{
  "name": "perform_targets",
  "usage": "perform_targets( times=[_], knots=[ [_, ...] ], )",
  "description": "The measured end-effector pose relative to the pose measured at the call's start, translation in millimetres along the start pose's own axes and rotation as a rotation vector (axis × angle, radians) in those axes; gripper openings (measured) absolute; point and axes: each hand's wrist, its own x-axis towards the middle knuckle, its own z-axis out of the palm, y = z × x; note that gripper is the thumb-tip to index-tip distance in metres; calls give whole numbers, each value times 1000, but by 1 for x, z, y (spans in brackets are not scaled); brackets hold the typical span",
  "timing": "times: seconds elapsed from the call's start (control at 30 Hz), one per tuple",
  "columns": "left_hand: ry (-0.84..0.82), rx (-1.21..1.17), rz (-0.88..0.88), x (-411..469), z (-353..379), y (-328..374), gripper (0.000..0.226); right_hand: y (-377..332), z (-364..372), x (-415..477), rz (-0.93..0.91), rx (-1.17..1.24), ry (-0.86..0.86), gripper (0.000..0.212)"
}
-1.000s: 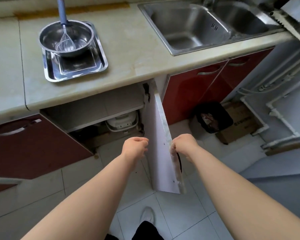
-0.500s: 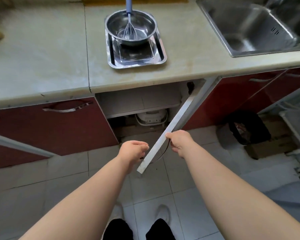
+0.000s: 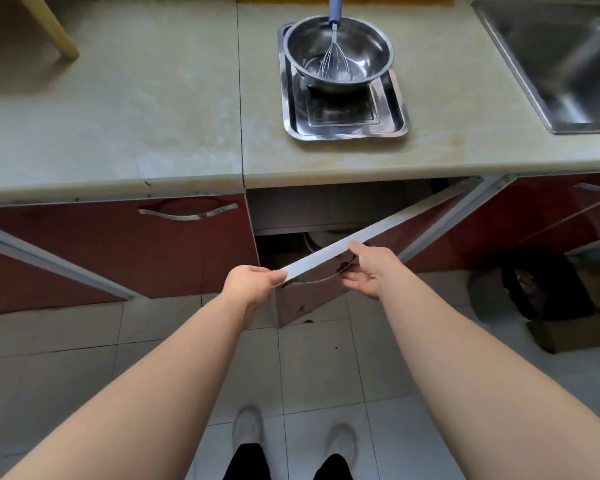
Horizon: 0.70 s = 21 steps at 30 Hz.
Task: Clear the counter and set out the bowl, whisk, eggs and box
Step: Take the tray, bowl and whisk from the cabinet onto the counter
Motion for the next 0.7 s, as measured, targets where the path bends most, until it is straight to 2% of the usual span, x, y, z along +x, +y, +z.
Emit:
perform_targets(
  times=[0.1, 0.27, 0.43, 0.7],
  knots=[
    [18, -76, -51, 13, -4, 14, 38, -6, 15, 12, -14, 14, -12, 17],
    [101, -176, -20, 37, -8, 36, 52, -20, 37, 28, -50, 71, -49, 30],
    [104, -234, 18, 57, -10, 63, 37, -37, 55, 45, -98, 40, -54, 30],
    [125, -202, 59, 64, -7, 89, 27, -55, 72, 54, -101, 13, -28, 21]
  ],
)
